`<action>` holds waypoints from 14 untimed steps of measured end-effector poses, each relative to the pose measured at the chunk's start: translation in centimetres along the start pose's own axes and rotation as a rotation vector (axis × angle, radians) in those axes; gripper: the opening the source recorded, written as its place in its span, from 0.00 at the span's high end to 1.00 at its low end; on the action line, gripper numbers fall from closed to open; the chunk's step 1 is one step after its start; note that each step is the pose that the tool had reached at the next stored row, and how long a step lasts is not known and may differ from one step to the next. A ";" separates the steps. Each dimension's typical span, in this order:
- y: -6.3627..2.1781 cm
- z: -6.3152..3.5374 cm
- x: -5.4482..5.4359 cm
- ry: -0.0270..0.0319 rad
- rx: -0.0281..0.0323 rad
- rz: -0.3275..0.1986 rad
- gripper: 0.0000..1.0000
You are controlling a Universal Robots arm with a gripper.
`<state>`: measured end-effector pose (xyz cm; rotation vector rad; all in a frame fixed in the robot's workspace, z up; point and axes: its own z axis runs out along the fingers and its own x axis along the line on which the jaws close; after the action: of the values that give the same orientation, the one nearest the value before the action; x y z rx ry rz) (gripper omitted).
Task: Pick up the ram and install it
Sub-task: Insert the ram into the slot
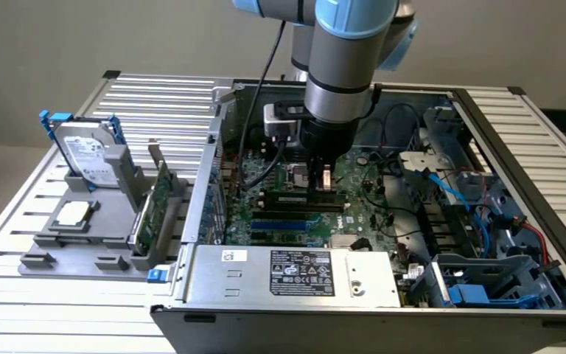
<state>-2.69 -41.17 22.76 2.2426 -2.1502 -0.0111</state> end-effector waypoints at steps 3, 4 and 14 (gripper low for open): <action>0.09 0.04 0.0 -0.0001 0.0000 0.000 0.86; 0.12 0.05 0.0 -0.0001 0.0000 0.000 0.86; 0.12 0.47 0.0 -0.0018 0.0001 0.000 0.86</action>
<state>-2.83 -41.15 22.30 2.2433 -2.1512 -0.0129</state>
